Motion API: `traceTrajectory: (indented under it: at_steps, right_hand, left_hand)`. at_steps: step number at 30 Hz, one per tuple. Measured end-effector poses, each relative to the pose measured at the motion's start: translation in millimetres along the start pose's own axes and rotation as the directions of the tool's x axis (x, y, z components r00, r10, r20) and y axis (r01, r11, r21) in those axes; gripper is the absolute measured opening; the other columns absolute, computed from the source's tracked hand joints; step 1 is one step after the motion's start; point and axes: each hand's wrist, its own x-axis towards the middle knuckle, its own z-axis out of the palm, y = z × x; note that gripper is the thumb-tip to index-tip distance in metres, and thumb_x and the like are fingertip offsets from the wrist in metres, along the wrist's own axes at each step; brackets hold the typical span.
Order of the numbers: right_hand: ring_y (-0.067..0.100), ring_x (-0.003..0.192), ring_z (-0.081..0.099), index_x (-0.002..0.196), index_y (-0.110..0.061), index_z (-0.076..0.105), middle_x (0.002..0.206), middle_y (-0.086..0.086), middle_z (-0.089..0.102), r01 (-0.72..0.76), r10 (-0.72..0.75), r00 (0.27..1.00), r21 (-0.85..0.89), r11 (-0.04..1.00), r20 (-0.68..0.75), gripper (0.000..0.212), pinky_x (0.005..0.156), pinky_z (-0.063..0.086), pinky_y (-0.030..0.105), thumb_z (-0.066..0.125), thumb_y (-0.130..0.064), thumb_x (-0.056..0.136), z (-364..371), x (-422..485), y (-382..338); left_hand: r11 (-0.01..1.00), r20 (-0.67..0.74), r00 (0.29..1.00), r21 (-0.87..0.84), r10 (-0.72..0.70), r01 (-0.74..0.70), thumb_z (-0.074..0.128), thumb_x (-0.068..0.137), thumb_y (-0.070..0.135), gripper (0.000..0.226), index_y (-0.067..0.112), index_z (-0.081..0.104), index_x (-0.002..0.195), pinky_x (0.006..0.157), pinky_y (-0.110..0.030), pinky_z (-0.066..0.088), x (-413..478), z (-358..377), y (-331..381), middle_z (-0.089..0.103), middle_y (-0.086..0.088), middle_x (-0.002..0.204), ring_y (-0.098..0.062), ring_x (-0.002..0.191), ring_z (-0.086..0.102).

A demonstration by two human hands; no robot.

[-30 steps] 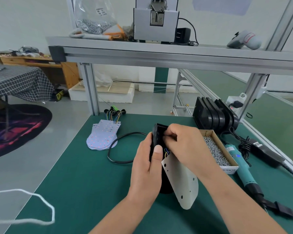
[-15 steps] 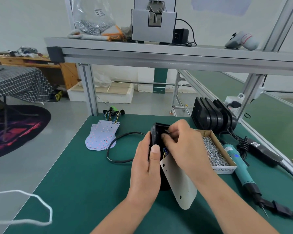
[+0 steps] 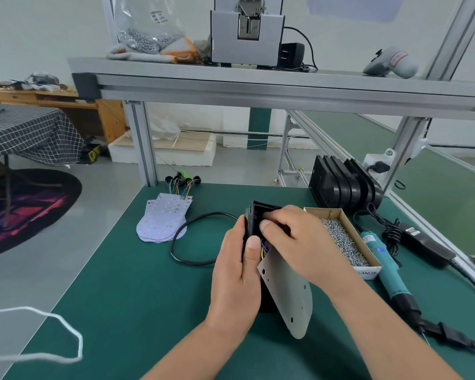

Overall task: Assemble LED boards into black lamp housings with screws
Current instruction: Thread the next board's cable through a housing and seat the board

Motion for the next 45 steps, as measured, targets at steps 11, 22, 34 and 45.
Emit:
traceTrajectory:
  at_steps: [11,22,34,45]
  right_hand:
    - [0.003,0.094,0.063,0.100,-0.033,0.074,0.092,-0.017,0.068,0.030,-0.027,0.979,0.009,1.000,-0.200,0.012,0.078,0.049,0.024,0.063,-0.037,0.099,14,-7,6]
    - [0.002,0.095,0.060,0.094,-0.040,0.071,0.096,-0.015,0.055,-0.095,0.093,0.992,0.027,0.995,0.080,0.023,0.083,0.050,0.030,0.054,-0.053,0.099,7,-4,5]
    - [0.010,0.091,0.057,0.085,-0.029,0.065,0.093,-0.006,0.054,-0.150,0.159,0.984,-0.093,0.984,0.086,0.038,0.085,0.051,0.040,0.042,-0.053,0.103,6,-2,-2]
    - [0.023,0.095,0.055,0.088,-0.026,0.062,0.089,-0.006,0.056,-0.006,0.033,0.997,-0.344,0.939,0.073,0.052,0.086,0.047,0.044,0.026,-0.061,0.104,10,-3,-2]
  left_hand:
    - [0.996,-0.016,0.998,-0.064,-0.066,0.064,0.043,0.109,0.042,0.043,0.039,0.053,0.151,0.100,-0.011,0.043,-1,0,-1,0.065,0.022,0.136,-0.006,0.132,0.058]
    - [0.996,-0.010,0.997,-0.054,-0.072,0.071,0.041,0.109,0.044,0.043,0.038,0.055,0.149,0.108,-0.031,0.044,-4,0,-2,0.066,0.020,0.135,-0.009,0.135,0.057]
    - [0.990,0.000,0.993,-0.074,-0.122,0.121,0.040,0.107,0.050,0.049,0.036,0.053,0.152,0.115,-0.040,0.044,-5,5,-7,0.066,0.020,0.136,-0.007,0.137,0.056]
    - [0.983,-0.010,0.986,-0.074,-0.167,0.166,0.041,0.110,0.047,0.041,0.047,0.053,0.149,0.115,-0.031,0.041,-2,4,-6,0.064,0.025,0.140,0.001,0.137,0.054]
